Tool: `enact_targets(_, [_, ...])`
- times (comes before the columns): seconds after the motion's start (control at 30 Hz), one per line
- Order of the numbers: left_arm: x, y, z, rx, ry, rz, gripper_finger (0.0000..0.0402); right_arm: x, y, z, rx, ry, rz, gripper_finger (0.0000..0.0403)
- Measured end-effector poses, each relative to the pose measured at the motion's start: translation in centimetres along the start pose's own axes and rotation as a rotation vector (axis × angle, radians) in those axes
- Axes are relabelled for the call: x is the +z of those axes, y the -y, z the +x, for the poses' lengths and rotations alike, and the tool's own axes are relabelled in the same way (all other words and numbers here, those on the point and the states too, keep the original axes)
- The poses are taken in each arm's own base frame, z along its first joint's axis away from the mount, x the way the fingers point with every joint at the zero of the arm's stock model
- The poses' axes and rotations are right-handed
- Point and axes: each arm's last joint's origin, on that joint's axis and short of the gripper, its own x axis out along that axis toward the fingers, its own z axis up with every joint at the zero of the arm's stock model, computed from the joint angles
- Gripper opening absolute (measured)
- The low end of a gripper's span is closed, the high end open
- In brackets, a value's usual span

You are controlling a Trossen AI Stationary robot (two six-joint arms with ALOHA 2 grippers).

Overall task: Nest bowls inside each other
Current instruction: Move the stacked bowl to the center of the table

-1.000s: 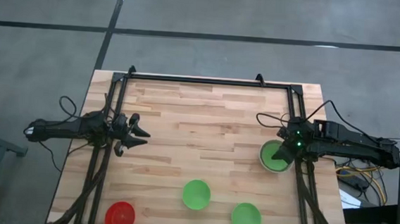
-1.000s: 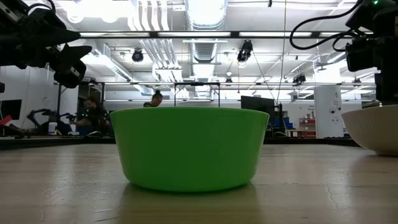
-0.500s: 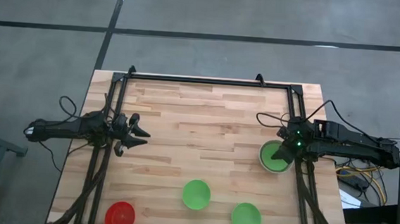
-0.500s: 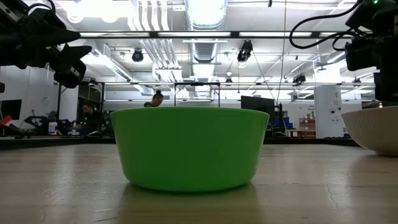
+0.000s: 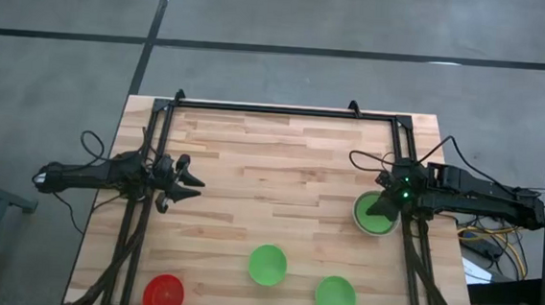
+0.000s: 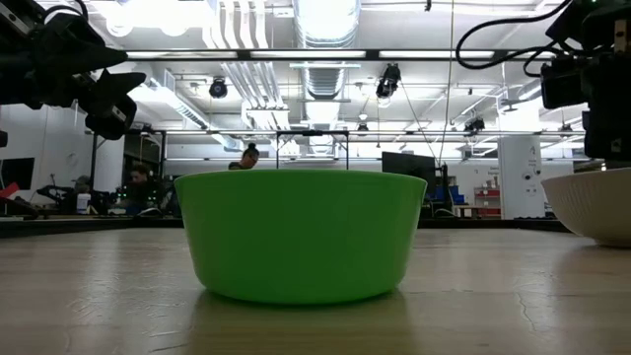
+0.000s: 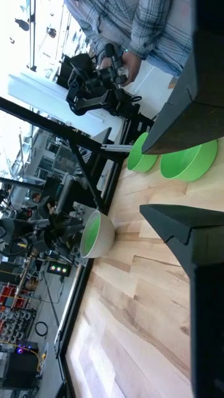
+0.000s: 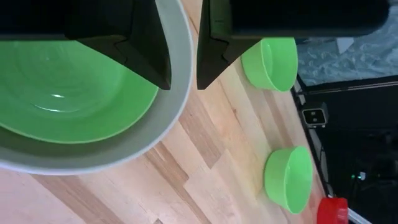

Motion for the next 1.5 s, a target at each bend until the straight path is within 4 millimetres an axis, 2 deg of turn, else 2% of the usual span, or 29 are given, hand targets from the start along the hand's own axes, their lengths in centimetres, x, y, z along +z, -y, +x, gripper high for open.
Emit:
enact_targets(0.27, [0.0, 0.0, 0.0, 0.001, 0.0, 0.0, 0.0145, 0.5, -0.3, 0.3, 0.052, 0.048, -0.001, 0.0088])
enact_targets(0.47, [0.0, 0.0, 0.0, 0.0, 0.0, 0.0, 0.0145, 1.0, -0.2, 1.3, 0.007, -0.013, 0.085, 0.0109])
enact_targets(0.8, [0.0, 0.0, 0.0, 0.0, 0.0, 0.0, 0.0145, 3.0, -2.1, 2.0, -0.061, -0.054, 0.092, 0.0136])
enact_targets(1.5, [0.0, 0.0, 0.0, 0.0, 0.0, 0.0, 0.0145, 6.4, -4.3, 3.7, -0.28, -0.126, 0.355, 0.0123])
